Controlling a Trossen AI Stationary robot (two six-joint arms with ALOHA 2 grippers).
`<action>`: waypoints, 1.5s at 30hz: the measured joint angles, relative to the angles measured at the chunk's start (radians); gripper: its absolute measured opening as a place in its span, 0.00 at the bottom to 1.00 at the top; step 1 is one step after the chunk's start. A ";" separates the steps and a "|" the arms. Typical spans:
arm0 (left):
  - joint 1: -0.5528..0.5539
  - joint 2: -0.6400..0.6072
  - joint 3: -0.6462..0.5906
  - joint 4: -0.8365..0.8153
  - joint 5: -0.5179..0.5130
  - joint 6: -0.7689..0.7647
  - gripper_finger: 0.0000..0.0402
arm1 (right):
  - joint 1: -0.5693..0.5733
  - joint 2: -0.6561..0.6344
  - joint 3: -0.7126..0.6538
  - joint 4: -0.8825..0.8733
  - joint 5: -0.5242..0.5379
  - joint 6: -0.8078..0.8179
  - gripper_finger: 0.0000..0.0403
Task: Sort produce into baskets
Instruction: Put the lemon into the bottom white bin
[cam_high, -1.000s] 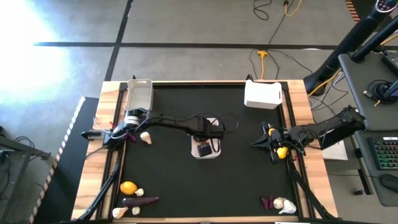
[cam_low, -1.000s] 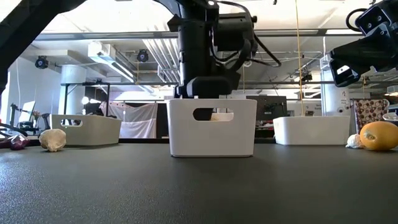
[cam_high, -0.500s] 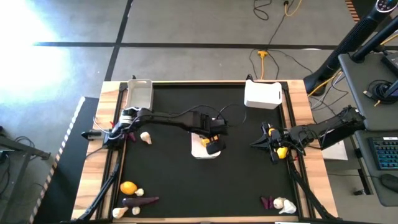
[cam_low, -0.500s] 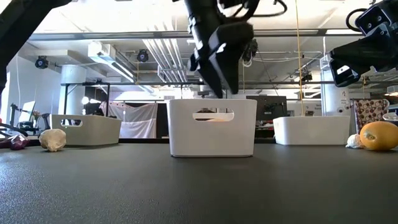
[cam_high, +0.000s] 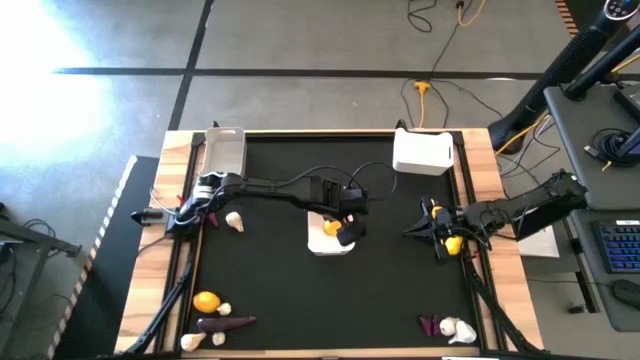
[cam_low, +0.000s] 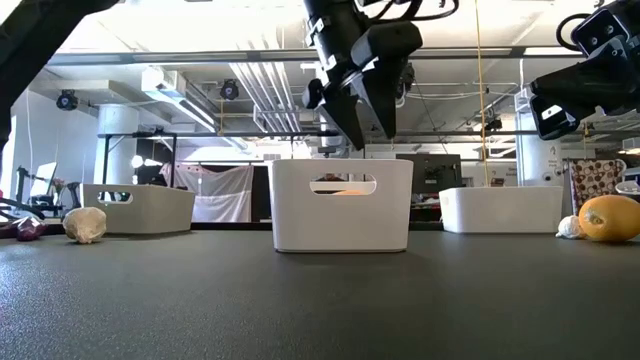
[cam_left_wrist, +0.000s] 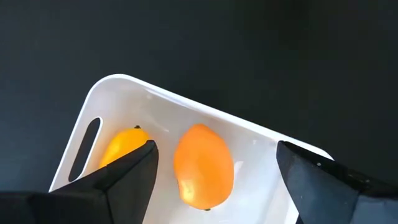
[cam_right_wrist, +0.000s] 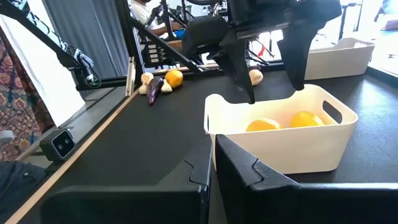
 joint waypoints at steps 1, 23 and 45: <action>0.000 0.000 0.001 -0.002 0.000 -0.001 0.77 | 0.000 0.000 0.000 0.000 0.000 0.000 0.03; 0.003 0.008 0.010 -0.012 -0.014 0.003 0.76 | 0.000 0.000 0.000 0.000 0.000 0.000 0.03; 0.003 0.008 0.006 0.030 -0.107 0.135 0.76 | 0.000 0.000 0.000 0.000 0.000 0.000 0.03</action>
